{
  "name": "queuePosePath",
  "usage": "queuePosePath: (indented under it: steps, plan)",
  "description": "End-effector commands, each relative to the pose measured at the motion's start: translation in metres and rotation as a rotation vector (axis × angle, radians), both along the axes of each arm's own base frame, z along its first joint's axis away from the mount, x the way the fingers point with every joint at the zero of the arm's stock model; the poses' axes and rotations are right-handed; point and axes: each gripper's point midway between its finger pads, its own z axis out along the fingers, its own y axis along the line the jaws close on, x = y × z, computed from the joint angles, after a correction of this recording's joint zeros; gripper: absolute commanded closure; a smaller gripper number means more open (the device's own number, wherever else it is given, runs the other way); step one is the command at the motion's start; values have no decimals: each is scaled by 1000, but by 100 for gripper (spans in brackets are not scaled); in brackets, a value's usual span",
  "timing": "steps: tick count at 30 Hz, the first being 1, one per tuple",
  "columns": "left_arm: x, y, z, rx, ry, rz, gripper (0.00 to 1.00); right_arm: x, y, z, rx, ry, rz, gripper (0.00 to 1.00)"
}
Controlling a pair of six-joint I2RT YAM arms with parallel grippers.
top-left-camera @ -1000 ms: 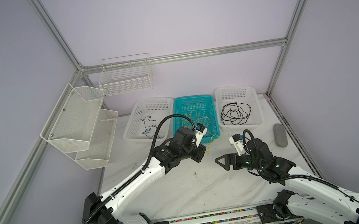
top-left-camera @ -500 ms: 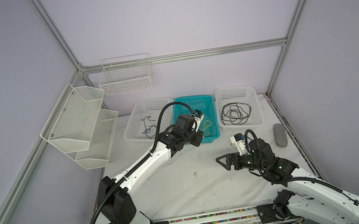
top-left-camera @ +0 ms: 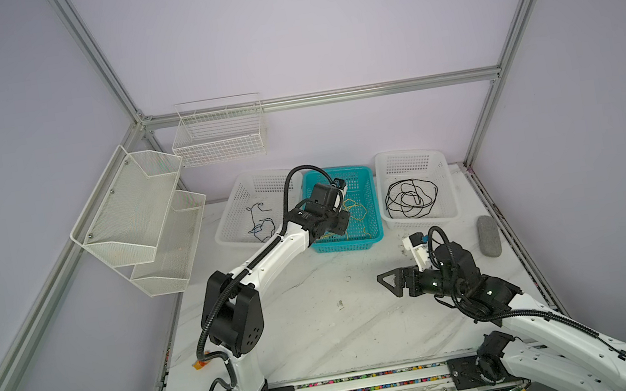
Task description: Untangle the cables
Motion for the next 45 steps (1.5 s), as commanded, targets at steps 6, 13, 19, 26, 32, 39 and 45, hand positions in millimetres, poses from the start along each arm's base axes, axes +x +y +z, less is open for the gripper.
queuePosePath:
  steps: [6,13,19,26,32,39,45]
  plan:
    - [25,0,45,-45,-113,44,98,-2,-1,-1,-3,3,0,3]
    - [24,5,54,-45,-133,59,75,-2,-1,-2,-3,6,-2,3]
    - [23,7,67,-57,-157,69,53,-1,-1,-1,-3,5,-4,3]
    - [13,17,105,-114,-240,85,32,2,-3,1,-15,-6,-20,3]
    - [-8,34,137,-177,-331,103,22,13,-13,17,-27,-69,-96,3]
    - [-46,69,163,-221,-418,158,0,25,-31,43,-29,-164,-210,3]
    - [-80,111,158,-191,-454,243,0,32,-49,74,-1,-264,-317,3]
